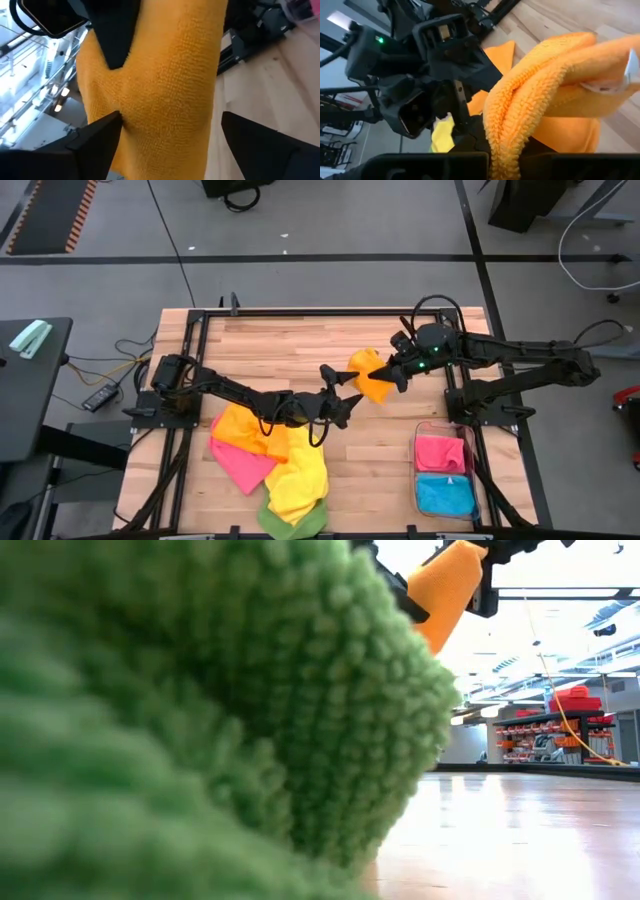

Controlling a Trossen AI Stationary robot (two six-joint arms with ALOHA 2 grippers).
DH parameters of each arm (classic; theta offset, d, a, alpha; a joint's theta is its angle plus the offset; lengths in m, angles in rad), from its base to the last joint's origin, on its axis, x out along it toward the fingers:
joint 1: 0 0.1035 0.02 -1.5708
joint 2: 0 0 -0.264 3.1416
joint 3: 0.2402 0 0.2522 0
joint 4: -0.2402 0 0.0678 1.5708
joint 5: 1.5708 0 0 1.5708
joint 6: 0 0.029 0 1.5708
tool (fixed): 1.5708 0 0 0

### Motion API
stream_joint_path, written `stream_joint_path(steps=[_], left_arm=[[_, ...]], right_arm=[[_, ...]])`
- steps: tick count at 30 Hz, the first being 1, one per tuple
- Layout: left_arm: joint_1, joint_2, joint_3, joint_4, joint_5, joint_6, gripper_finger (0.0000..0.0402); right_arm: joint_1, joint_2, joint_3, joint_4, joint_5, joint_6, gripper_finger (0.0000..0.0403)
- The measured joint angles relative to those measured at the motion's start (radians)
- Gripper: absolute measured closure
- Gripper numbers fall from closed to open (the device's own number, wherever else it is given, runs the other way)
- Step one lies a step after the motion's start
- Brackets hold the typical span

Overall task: Fold microfiber towels
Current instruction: Fold the orange towel

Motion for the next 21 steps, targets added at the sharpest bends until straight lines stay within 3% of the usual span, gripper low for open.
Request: stream_joint_path(steps=[8, 21], left_arm=[[0.007, 0.000, 0.001, 0.109, -0.027, 0.194, 0.0070], [0.022, 0.000, 0.001, 0.098, -0.028, 0.282, 0.0088]], right_arm=[[0.007, 0.003, 0.000, 0.042, 0.004, 0.010, 0.0388], [0.076, 0.003, 0.000, 0.088, 0.035, 0.015, 0.0388]])
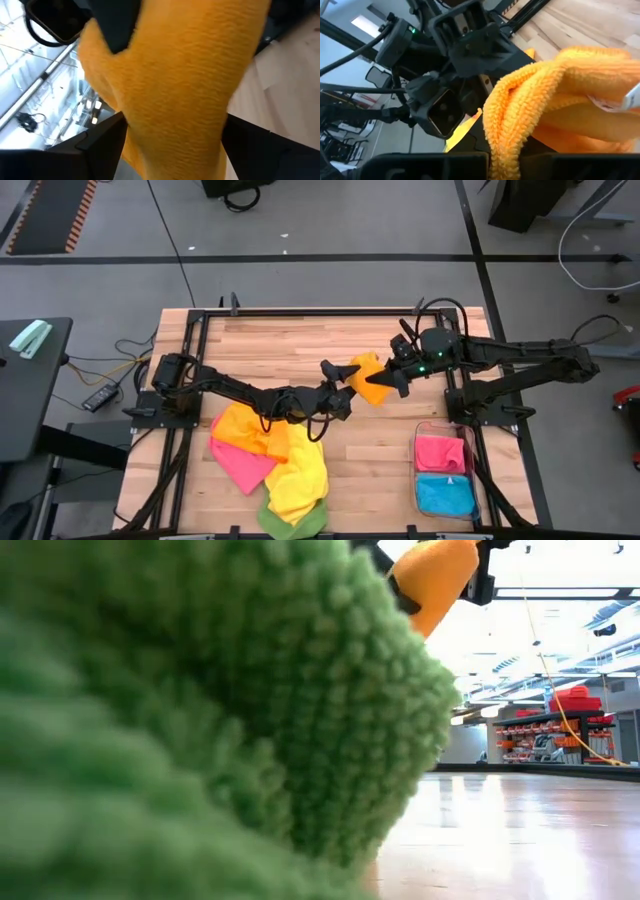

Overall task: Fold microfiber towels
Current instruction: Fold the orange towel

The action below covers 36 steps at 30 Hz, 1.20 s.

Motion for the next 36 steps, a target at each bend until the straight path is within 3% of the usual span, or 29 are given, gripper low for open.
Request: stream_joint_path(steps=[10, 15, 22, 28, 36], left_arm=[[0.000, 0.000, 0.000, -0.008, 0.043, 0.054, 0.0088], [-0.007, 0.000, -0.001, -0.013, 0.069, 0.094, 0.0065], [-0.004, 0.000, 0.000, 0.016, -0.007, 0.082, 0.0047], [-0.003, 0.000, 0.000, -0.013, -0.010, -0.018, 0.0088], [-0.003, 0.000, 0.000, -0.073, 0.002, -0.142, 0.0189]], right_arm=[[0.004, 0.037, 0.000, 0.043, 0.008, 0.000, 0.0388], [0.011, 0.084, 0.000, 0.046, -0.028, -0.003, 0.0388], [0.013, 0.081, 0.000, 0.086, -0.020, -0.004, 0.0388], [0.014, 0.075, 0.000, 0.095, -0.013, -0.004, 0.0388], [0.035, 0.076, 0.000, 0.085, -0.013, -0.013, 0.0386]])
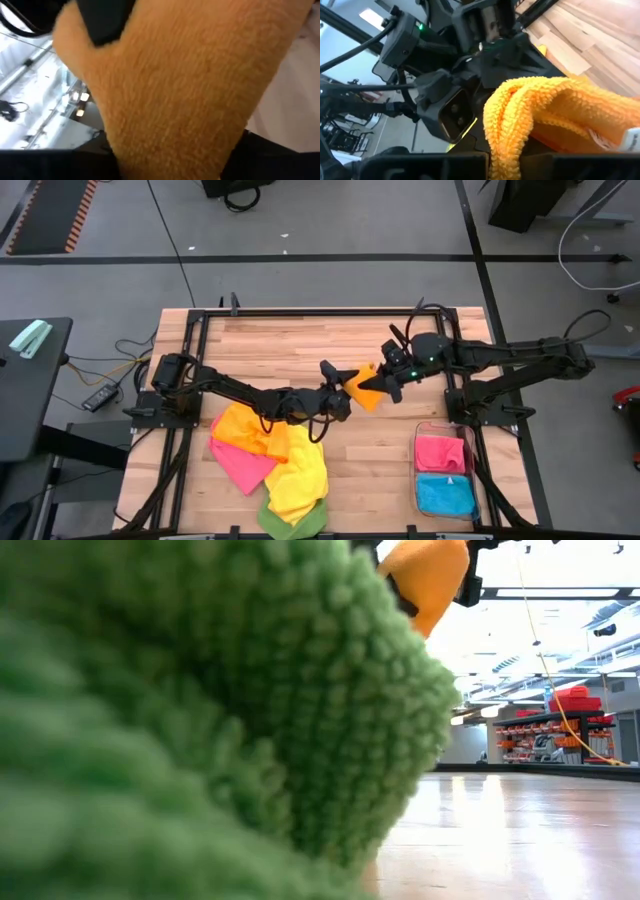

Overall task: Fold microfiber towels
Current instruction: Fold the orange towel

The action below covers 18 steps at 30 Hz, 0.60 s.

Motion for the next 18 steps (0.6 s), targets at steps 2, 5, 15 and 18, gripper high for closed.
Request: stream_joint_path(steps=[2, 5, 15, 18], left_arm=[[0.000, 0.000, 0.000, -0.048, 0.030, -0.052, 0.0222], [0.000, 0.000, 0.000, -0.098, 0.077, -0.109, 0.0277], [-0.015, 0.000, 0.000, -0.186, 0.141, -0.157, 0.0369], [-0.016, 0.000, 0.000, -0.250, 0.164, -0.210, 0.0363]], right_arm=[[0.006, 0.000, 0.000, -0.020, 0.000, -0.007, 0.0377], [0.007, 0.000, 0.000, -0.051, -0.007, 0.005, 0.0348], [-0.019, -0.027, 0.000, -0.190, -0.179, 0.098, 0.0188], [-0.037, -0.076, 0.000, -0.266, -0.177, 0.100, 0.0157]])
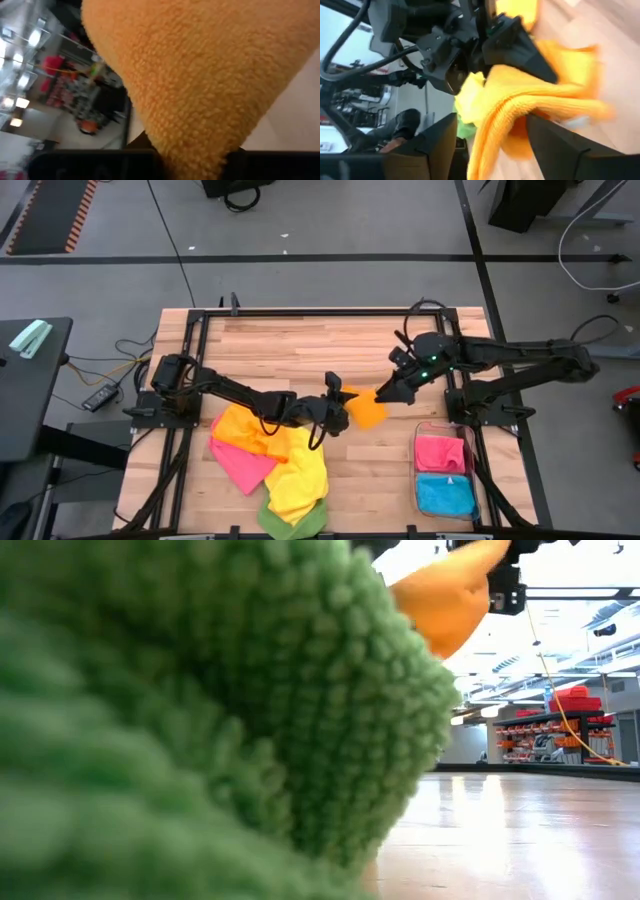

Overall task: Fold microfiber towels
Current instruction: Fold the orange towel

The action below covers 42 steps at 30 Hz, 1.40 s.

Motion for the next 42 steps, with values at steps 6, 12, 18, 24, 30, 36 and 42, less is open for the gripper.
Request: stream_joint_path(steps=[6, 12, 18, 24, 30, 36, 42], left_arm=[[0.024, 0.000, 0.000, -0.155, 0.007, -0.140, 0.0383], [0.062, 0.000, 0.038, -0.356, 0.146, -0.342, 0.0362], [0.114, 0.000, 0.124, -0.591, 0.331, -0.515, 0.0381], [0.187, 0.000, 0.195, -0.784, 0.653, -0.628, 0.0370], [0.262, -0.001, 0.213, -0.841, 0.951, -0.734, 0.0351], [0.295, -0.001, 0.214, -0.843, 1.077, -0.783, 0.0376], [0.287, -0.001, 0.214, -0.844, 1.095, -0.784, 0.0362]], right_arm=[[0.030, -0.070, 0.000, -0.120, 0.159, -0.226, 0.0143], [0.191, -0.018, 0.000, -0.113, 0.438, -0.473, 0.0143], [0.329, 0.063, 0.000, -0.089, 0.717, -0.588, 0.0144], [0.365, 0.098, 0.000, -0.065, 0.738, -0.556, 0.0140], [0.392, 0.137, 0.000, 0.046, 0.722, -0.637, 0.0119], [0.408, 0.219, 0.000, 0.145, 0.769, -0.727, 0.0106], [0.393, 0.238, 0.000, 0.186, 0.779, -0.744, 0.0104]])
